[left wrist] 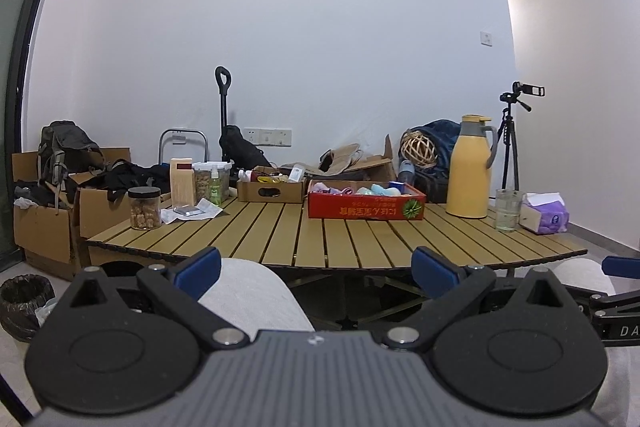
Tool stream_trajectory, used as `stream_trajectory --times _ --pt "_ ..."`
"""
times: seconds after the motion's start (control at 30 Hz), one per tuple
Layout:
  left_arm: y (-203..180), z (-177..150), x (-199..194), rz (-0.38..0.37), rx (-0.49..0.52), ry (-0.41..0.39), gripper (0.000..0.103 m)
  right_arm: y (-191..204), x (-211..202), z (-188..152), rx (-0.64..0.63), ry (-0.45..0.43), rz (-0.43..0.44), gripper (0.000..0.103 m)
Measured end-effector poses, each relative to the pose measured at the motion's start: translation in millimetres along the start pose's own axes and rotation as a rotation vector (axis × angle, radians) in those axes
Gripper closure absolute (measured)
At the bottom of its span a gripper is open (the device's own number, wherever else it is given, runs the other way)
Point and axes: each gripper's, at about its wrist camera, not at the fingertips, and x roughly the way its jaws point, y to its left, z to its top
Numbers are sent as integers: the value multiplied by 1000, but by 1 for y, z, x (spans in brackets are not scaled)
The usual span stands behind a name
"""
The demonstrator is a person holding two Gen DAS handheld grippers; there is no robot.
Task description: Organize soft objects
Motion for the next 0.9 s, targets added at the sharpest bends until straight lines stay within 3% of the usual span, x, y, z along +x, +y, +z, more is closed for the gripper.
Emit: stream_trajectory --times 0.33,0.9 --pt "-2 -2 -23 -15 -1 -29 0 9 -22 0 -14 -26 12 0" --pt "-2 -3 -26 -18 0 -35 0 9 -24 -1 -18 -22 18 0"
